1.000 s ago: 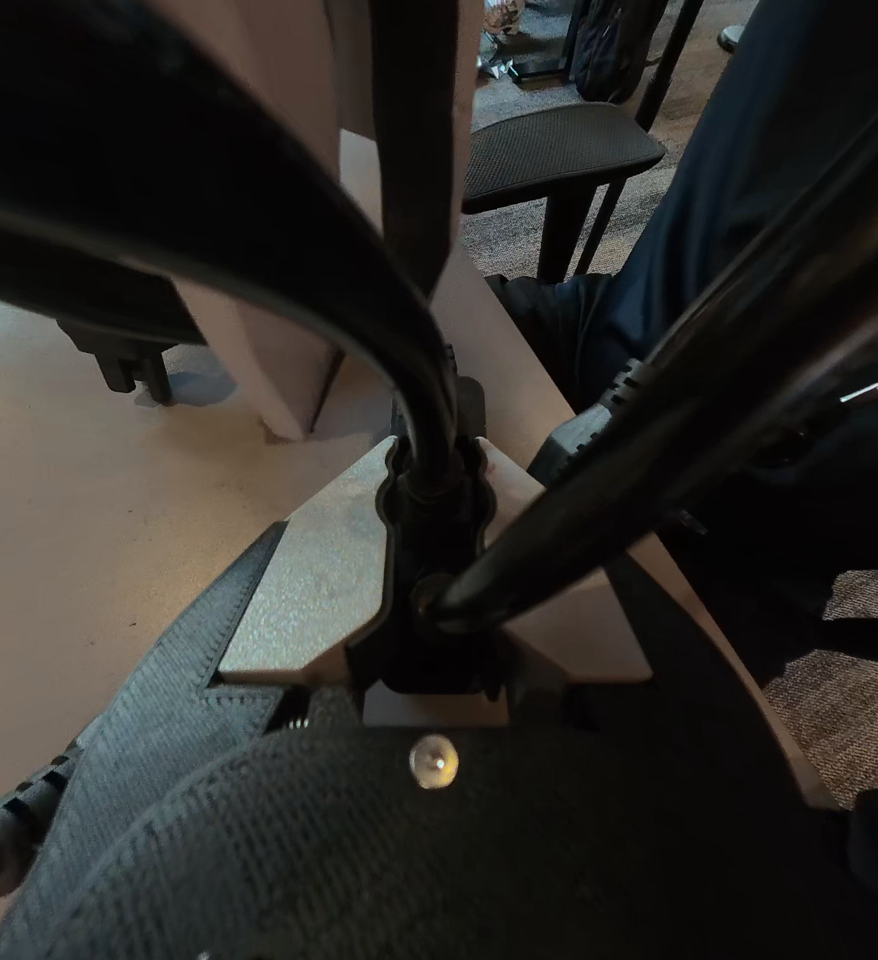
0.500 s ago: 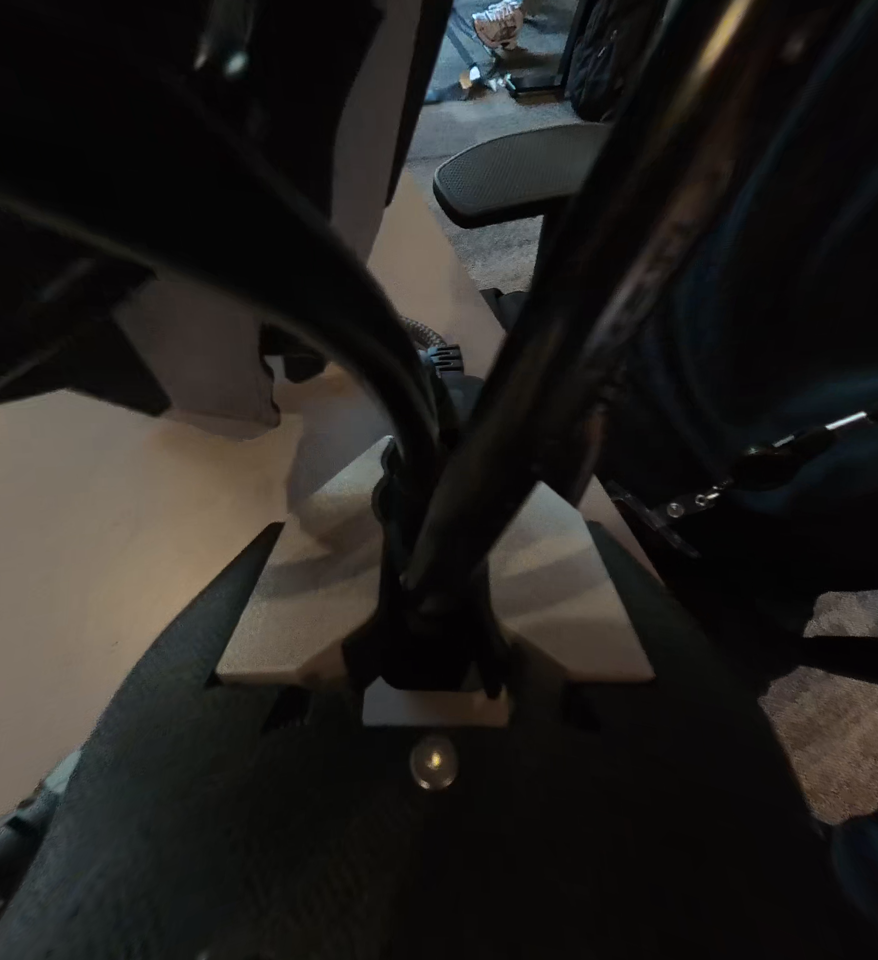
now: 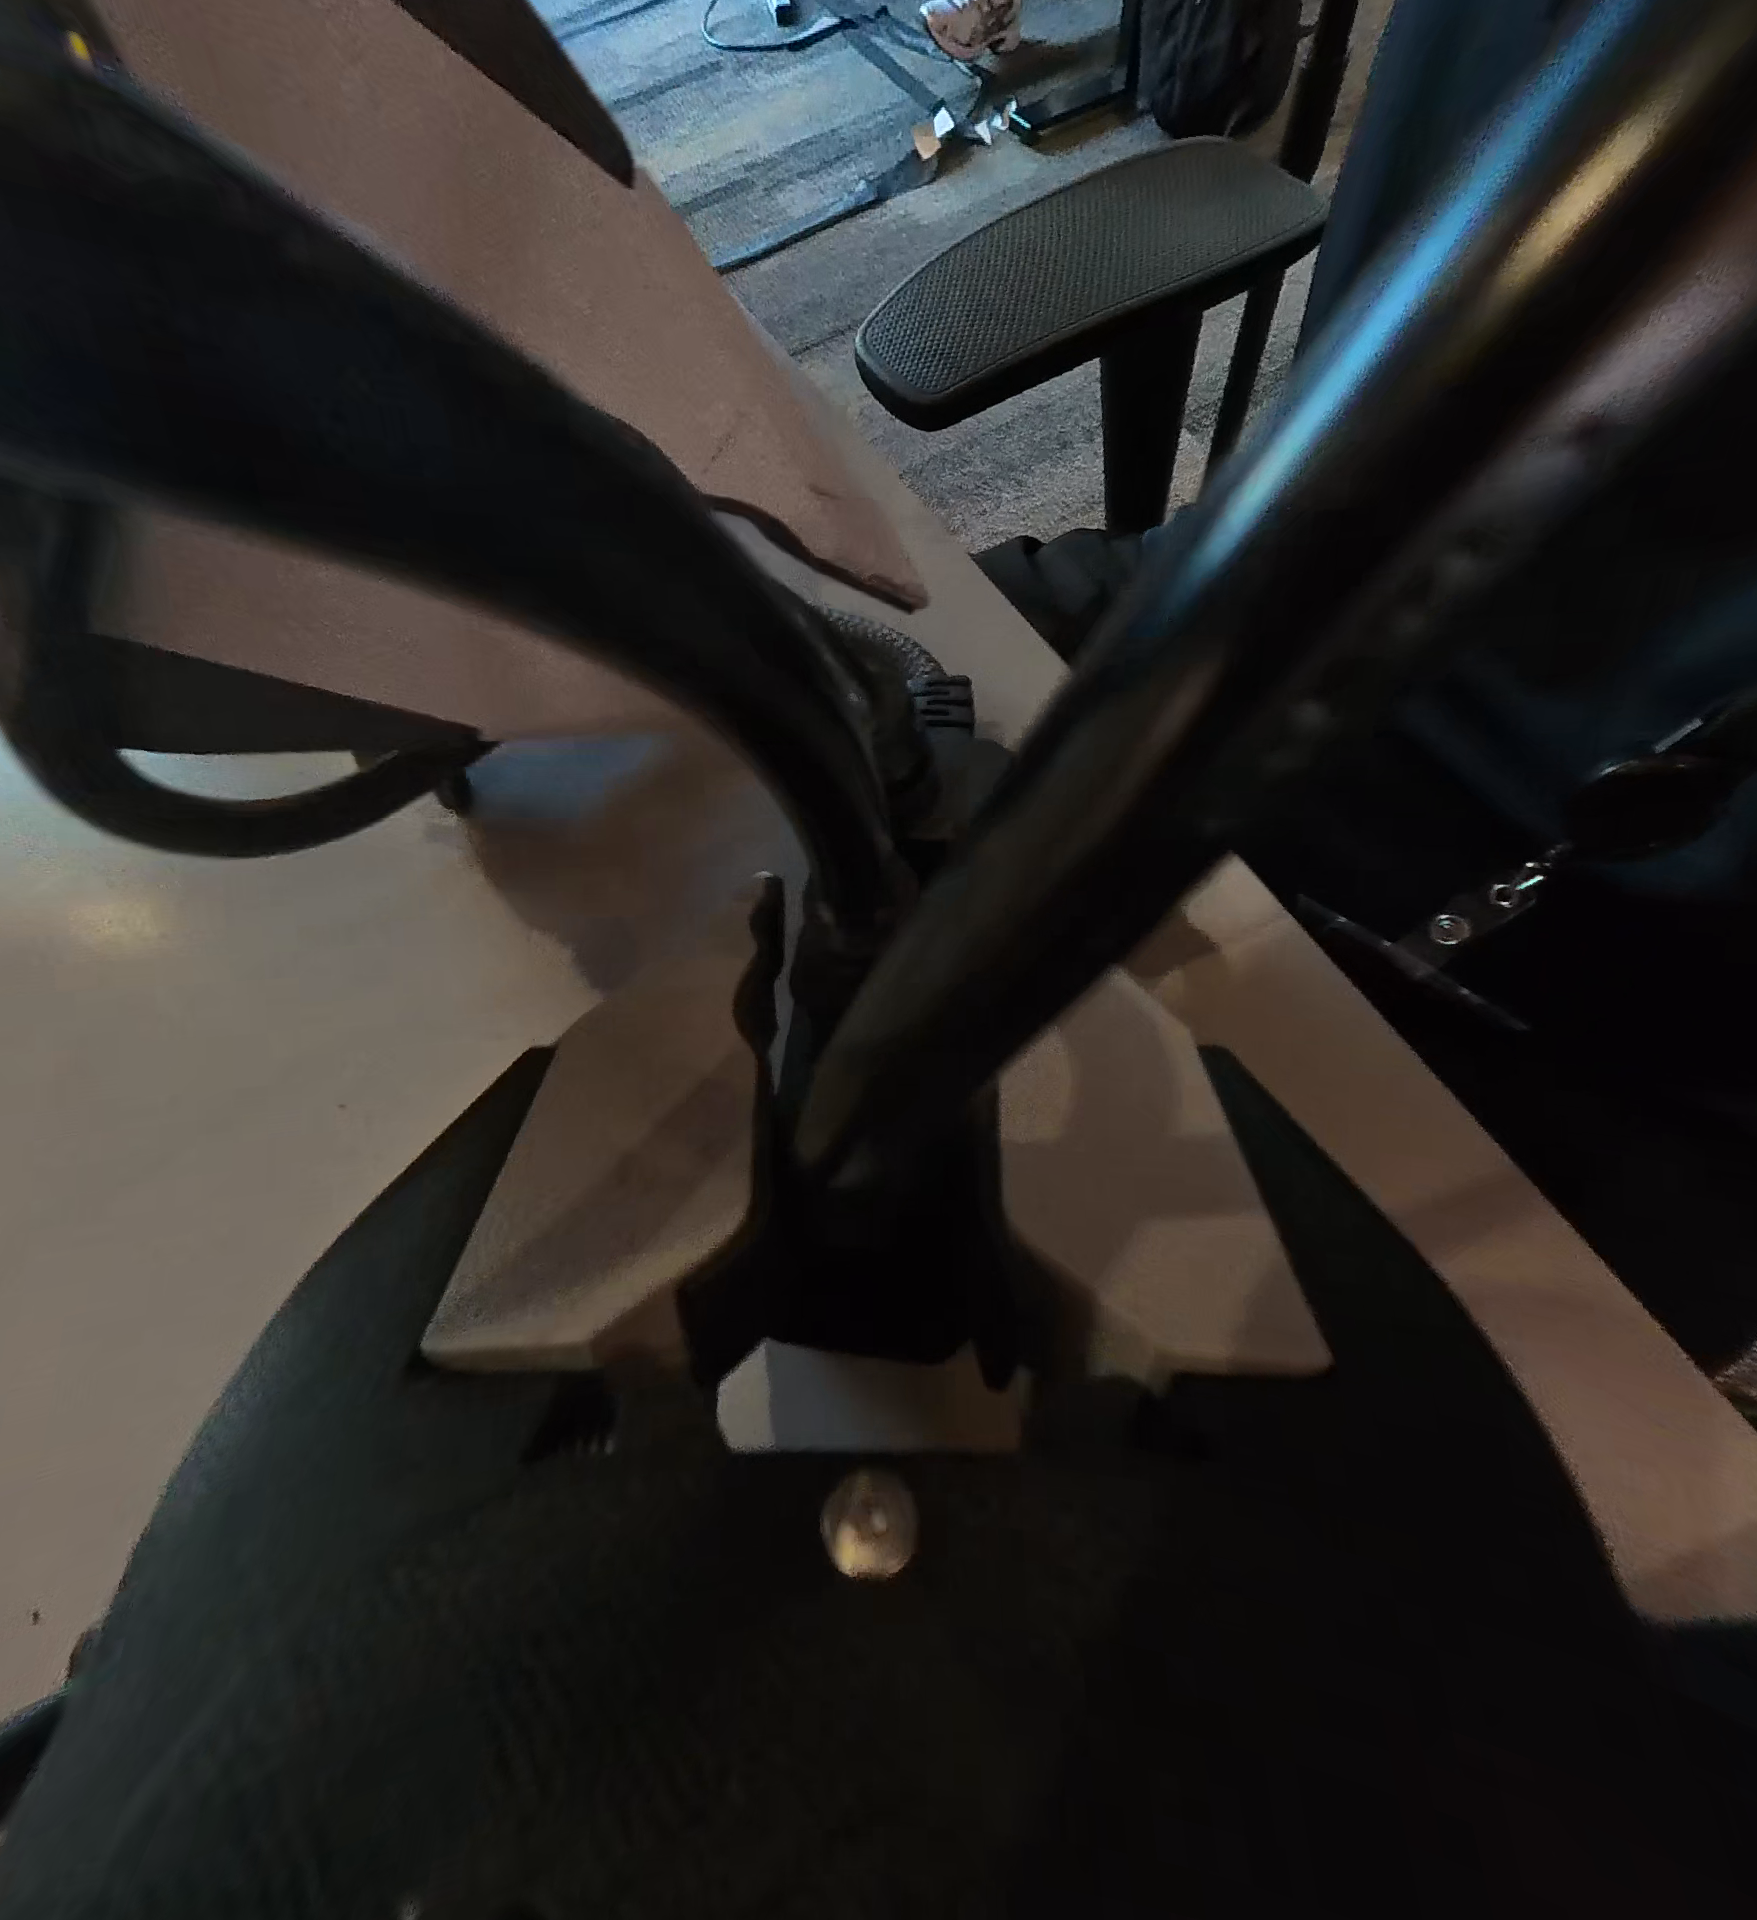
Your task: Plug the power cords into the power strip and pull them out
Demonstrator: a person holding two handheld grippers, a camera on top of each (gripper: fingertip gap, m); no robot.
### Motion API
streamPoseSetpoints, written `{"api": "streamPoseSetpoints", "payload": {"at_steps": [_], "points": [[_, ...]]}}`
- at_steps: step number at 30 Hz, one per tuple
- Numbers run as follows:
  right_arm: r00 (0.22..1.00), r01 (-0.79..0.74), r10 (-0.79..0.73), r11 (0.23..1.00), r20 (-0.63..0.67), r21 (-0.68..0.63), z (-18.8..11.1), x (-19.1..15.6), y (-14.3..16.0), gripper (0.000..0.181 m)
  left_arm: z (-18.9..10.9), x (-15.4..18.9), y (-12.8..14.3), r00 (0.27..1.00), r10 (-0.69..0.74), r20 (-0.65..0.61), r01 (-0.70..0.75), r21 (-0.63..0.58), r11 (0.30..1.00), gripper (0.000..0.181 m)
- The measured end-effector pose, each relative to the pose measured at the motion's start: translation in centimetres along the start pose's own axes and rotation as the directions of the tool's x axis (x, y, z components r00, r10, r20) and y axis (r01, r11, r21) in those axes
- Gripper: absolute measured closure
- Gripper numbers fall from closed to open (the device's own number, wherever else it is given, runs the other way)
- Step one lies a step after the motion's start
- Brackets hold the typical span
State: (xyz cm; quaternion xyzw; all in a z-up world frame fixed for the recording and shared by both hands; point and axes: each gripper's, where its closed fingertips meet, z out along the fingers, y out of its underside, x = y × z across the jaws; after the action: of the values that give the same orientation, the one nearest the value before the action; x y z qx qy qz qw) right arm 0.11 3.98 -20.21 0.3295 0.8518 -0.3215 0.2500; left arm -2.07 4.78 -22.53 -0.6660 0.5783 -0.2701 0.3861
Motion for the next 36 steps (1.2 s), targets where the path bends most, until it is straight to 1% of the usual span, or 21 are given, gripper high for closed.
{"api": "streamPoseSetpoints", "payload": {"at_steps": [2, 4, 6, 7, 8, 11, 13, 15, 18, 20, 22, 23, 24, 27, 28, 31, 33, 36], "points": [[0.998, -0.04, 0.032, 0.991, 0.062, 0.13, 0.1, -0.4, -0.5, 0.173, 0.0, -0.1, 0.0, 1.0, -0.002, 0.002, 0.002, 0.003, 1.0, 0.145], [0.995, -0.056, 0.033, 0.969, 0.097, 0.242, 0.1, -0.5, -0.9, 0.173, 0.0, -0.2, 0.0, 1.0, -0.007, 0.001, 0.007, 0.007, 1.0, 0.143], [0.995, -0.063, 0.031, 0.93, 0.092, 0.363, -0.3, -0.3, -1.5, 0.175, 0.1, -0.2, 0.0, 1.0, -0.023, -0.008, 0.023, 0.008, 1.0, 0.142], [0.997, -0.048, 0.019, 0.896, 0.069, 0.442, -0.8, -0.2, -2.1, 0.176, 0.1, -0.2, 0.0, 0.999, -0.03, -0.014, 0.03, 0.007, 1.0, 0.144], [0.999, -0.028, 0.008, 0.872, 0.042, 0.489, -1.1, -0.3, -2.4, 0.177, 0.1, -0.2, 0.0, 0.999, -0.035, -0.017, 0.035, 0.007, 0.999, 0.144], [0.999, 0.012, 0.009, 0.882, -0.042, 0.472, -1.0, -0.4, -2.0, 0.176, 0.4, -0.1, -0.1, 0.999, -0.043, -0.028, 0.044, 0.007, 0.999, 0.144], [0.998, 0.028, 0.004, 0.893, -0.07, 0.449, -0.8, -0.6, -1.8, 0.177, 0.6, 0.1, -0.3, 0.998, -0.038, -0.042, 0.039, 0.008, 0.999, 0.145], [0.998, 0.033, -0.005, 0.902, -0.066, 0.43, -0.6, -0.9, -1.6, 0.177, 0.7, 0.3, -0.4, 0.998, -0.033, -0.052, 0.033, 0.009, 0.999, 0.146], [0.999, 0.035, -0.031, 0.924, -0.015, 0.382, -0.3, -1.6, -1.2, 0.178, 0.9, 0.5, -0.6, 0.998, -0.028, -0.057, 0.028, 0.012, 1.0, 0.145], [0.998, 0.053, -0.055, 0.937, -0.006, 0.345, -0.5, -1.7, -0.8, 0.178, 0.9, 0.5, -0.6, 0.998, -0.033, -0.055, 0.034, 0.014, 0.999, 0.147], [0.998, 0.066, -0.068, 0.934, -0.007, 0.351, -0.7, -1.5, -0.9, 0.179, 0.8, 0.3, -0.6, 0.998, -0.035, -0.043, 0.036, 0.014, 0.999, 0.148], [0.998, 0.06, -0.067, 0.924, 0.005, 0.377, -0.7, -1.5, -1.1, 0.179, 0.7, 0.4, -0.5, 0.999, -0.033, -0.044, 0.033, 0.015, 0.999, 0.148], [0.998, 0.054, -0.066, 0.906, 0.015, 0.419, -0.7, -1.5, -1.4, 0.179, 0.5, 0.5, -0.4, 0.998, -0.032, -0.05, 0.032, 0.015, 0.999, 0.148], [0.999, 0.038, -0.047, 0.816, 0.0, 0.577, -0.9, -1.1, -2.5, 0.179, -0.1, 0.5, 0.0, 0.997, -0.055, -0.054, 0.056, 0.015, 0.998, 0.147], [0.999, 0.021, -0.037, 0.789, 0.014, 0.614, -1.0, -1.1, -2.6, 0.18, -0.1, 0.5, 0.0, 0.997, -0.058, -0.059, 0.059, 0.015, 0.998, 0.147], [0.997, -0.056, 0.003, 0.706, 0.077, 0.706, -1.2, -1.3, -2.9, 0.18, 0.1, 0.6, -0.1, 0.996, -0.062, -0.067, 0.063, 0.014, 0.998, 0.147], [0.996, -0.086, 0.036, 0.634, 0.082, 0.769, -1.3, -1.3, -3.1, 0.181, 0.0, 0.6, -0.1, 0.996, -0.057, -0.063, 0.058, 0.015, 0.998, 0.147], [0.994, -0.11, 0.08, 0.546, 0.079, 0.831, -1.5, -1.3, -3.3, 0.181, 0.1, 0.5, -0.1, 0.996, -0.061, -0.062, 0.062, 0.016, 0.998, 0.147]]}}
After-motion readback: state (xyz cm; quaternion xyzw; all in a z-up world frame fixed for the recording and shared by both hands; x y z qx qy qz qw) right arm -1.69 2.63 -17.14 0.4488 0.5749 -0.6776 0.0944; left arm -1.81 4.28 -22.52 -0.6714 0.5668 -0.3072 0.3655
